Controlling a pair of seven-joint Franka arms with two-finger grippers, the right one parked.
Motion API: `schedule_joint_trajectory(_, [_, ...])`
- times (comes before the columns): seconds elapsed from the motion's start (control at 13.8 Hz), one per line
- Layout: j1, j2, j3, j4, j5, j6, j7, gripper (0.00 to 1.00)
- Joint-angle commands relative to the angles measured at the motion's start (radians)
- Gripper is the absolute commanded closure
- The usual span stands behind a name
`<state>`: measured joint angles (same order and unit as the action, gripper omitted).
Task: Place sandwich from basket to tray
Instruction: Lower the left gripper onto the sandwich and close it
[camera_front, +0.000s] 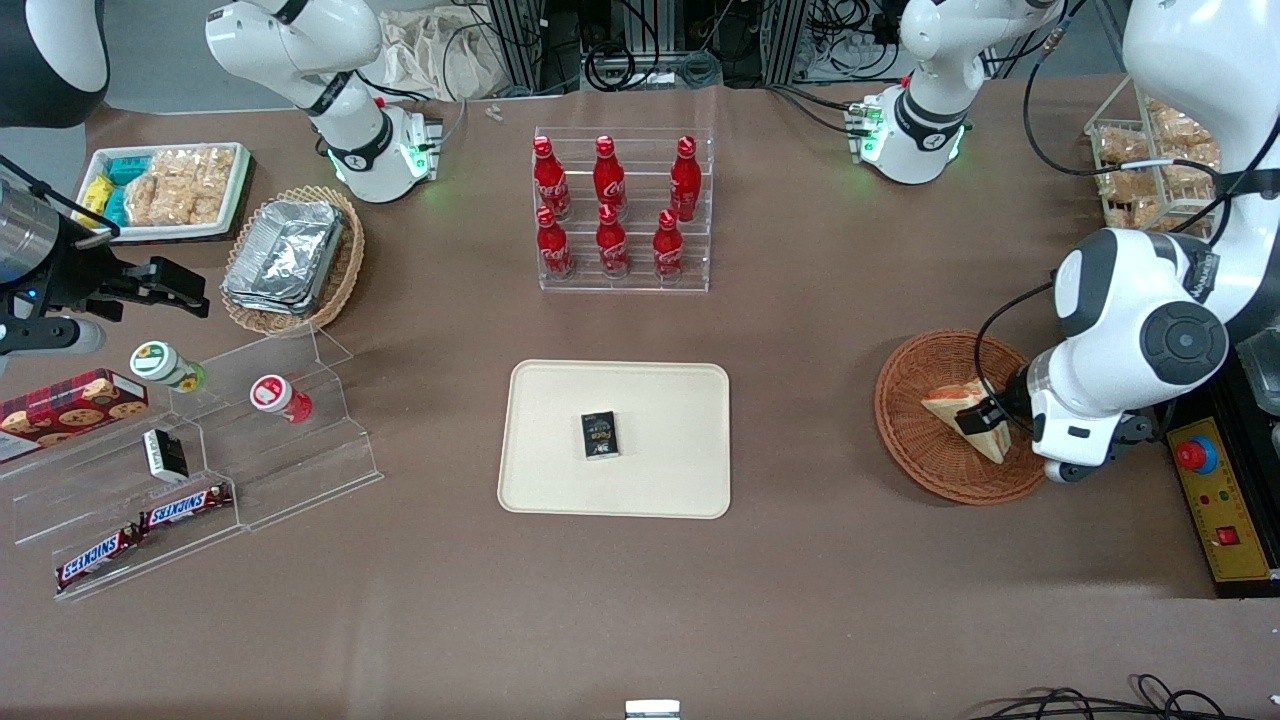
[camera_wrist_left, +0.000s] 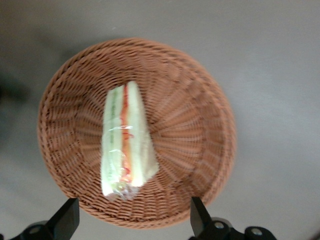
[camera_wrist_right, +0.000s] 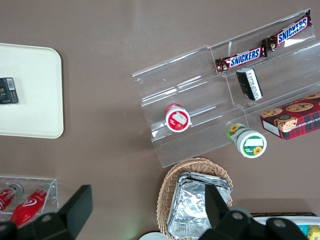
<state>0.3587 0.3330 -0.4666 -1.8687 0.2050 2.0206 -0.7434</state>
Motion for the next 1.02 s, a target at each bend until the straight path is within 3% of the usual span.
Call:
schedule_joint_trajectory(0.0, [0.006, -0.005, 0.006, -0.049, 0.062, 0.021, -0.042, 0.00])
schedule_joint_trajectory(0.58, [0.006, 0.041, 0.008, -0.090, 0.132, 0.061, -0.162, 0.00])
schedule_joint_trajectory(0.95, [0.005, 0.067, 0.033, -0.125, 0.132, 0.124, -0.186, 0.00])
